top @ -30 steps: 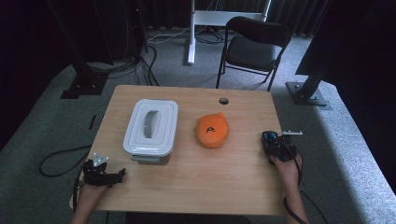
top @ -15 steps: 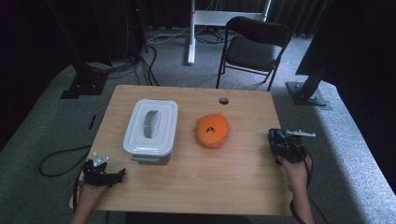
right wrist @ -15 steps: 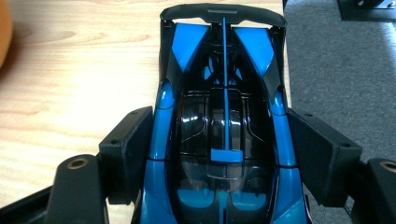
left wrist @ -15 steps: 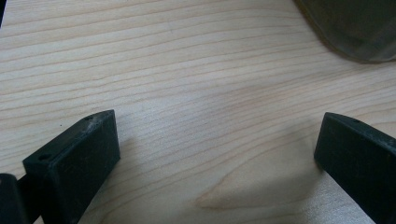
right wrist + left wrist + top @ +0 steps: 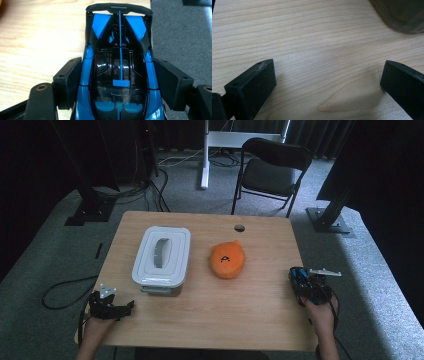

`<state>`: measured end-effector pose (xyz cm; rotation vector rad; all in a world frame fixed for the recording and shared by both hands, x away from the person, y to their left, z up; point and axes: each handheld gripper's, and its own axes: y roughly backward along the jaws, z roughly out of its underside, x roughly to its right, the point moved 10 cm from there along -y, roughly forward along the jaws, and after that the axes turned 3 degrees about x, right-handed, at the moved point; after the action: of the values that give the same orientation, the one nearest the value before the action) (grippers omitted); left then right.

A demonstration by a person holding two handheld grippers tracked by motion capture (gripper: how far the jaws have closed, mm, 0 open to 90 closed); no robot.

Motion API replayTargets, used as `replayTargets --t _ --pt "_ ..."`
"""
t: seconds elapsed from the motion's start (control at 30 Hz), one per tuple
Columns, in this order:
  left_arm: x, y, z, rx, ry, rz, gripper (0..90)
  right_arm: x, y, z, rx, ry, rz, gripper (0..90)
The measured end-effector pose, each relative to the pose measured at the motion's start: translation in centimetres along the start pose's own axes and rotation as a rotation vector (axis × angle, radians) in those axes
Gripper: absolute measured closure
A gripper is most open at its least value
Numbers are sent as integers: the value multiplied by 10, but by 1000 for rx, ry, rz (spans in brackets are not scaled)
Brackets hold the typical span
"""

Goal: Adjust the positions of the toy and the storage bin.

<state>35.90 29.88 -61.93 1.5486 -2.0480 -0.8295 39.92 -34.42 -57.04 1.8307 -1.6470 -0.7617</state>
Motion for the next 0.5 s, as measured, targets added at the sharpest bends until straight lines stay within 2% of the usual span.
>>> replayTargets --t 0.13,0.27,0.5 --pt "0 0 0 1 0 0 5 -1 -6 13 -32 20 4 262" --pt "0 0 0 0 0 0 5 3 -8 18 -42 17 21 262" --pt "0 0 0 0 0 0 5 5 -15 30 -69 20 25 261"
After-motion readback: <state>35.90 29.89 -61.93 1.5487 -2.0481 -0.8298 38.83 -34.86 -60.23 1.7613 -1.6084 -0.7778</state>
